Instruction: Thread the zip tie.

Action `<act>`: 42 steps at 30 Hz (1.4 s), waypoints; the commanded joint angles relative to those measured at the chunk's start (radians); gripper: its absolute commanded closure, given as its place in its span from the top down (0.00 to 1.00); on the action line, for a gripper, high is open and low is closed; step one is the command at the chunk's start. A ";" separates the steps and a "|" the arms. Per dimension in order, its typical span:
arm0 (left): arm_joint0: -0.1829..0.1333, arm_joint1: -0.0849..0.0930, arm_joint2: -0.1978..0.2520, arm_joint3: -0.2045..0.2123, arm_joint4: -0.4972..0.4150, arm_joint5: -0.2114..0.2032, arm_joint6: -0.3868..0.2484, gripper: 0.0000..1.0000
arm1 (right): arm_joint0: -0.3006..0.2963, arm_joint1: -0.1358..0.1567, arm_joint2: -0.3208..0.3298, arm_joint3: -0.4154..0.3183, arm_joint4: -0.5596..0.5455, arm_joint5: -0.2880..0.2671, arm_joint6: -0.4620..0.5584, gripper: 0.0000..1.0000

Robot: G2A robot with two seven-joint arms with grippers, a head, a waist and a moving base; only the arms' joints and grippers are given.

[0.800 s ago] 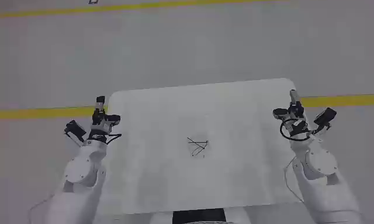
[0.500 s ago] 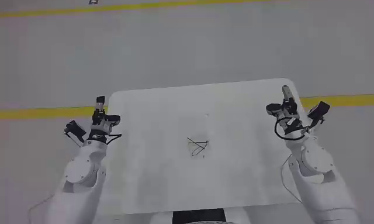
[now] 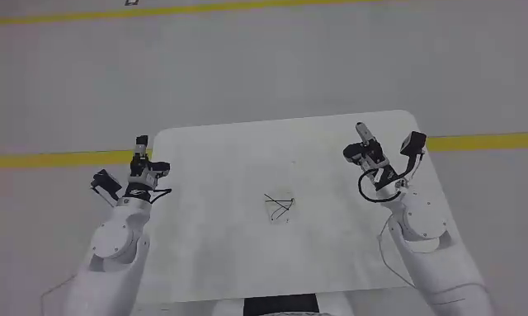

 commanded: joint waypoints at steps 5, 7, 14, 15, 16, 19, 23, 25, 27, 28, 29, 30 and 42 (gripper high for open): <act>0.000 0.000 0.000 0.000 0.000 0.000 0.000 1.00 | 0.061 0.010 -0.025 -0.005 -0.143 0.013 0.151 1.00; 0.000 0.000 0.000 0.000 0.000 0.000 0.000 1.00 | 0.093 0.015 -0.038 0.006 -0.215 0.012 0.231 1.00; 0.000 0.000 0.000 0.000 0.000 0.000 0.000 1.00 | 0.145 0.025 -0.076 0.020 -0.344 -0.020 0.384 1.00; 0.000 0.000 0.000 0.000 0.000 0.000 0.000 1.00 | 0.145 0.025 -0.076 0.020 -0.344 -0.020 0.384 1.00; 0.000 0.000 0.000 0.000 0.000 0.000 0.000 1.00 | 0.145 0.025 -0.076 0.020 -0.344 -0.020 0.384 1.00; 0.000 0.000 0.000 0.000 0.000 0.000 0.000 1.00 | 0.149 0.025 -0.081 0.013 -0.360 -0.024 0.393 1.00; 0.000 0.000 0.000 0.000 0.000 0.000 0.000 1.00 | 0.214 0.032 -0.145 0.014 -0.559 0.034 0.521 1.00; 0.000 0.000 0.000 0.000 0.000 0.000 0.000 1.00 | 0.256 0.031 -0.183 0.022 -0.594 0.064 0.598 1.00; 0.000 0.000 0.000 0.000 0.000 0.000 0.000 1.00 | 0.308 0.032 -0.229 0.030 -0.661 0.072 0.689 1.00; 0.000 0.000 0.000 0.000 0.000 0.000 0.000 1.00 | 0.329 0.032 -0.247 0.032 -0.684 0.073 0.722 1.00; 0.000 0.000 0.000 0.000 0.000 0.000 0.000 1.00 | 0.353 0.031 -0.270 0.039 -0.707 0.073 0.757 1.00; 0.000 0.000 0.000 0.000 0.000 0.000 0.000 1.00 | 0.371 0.031 -0.291 0.042 -0.723 0.062 0.795 1.00; 0.000 0.000 0.000 0.000 0.000 0.000 0.000 1.00 | 0.407 0.032 -0.333 0.045 -0.806 0.016 0.862 1.00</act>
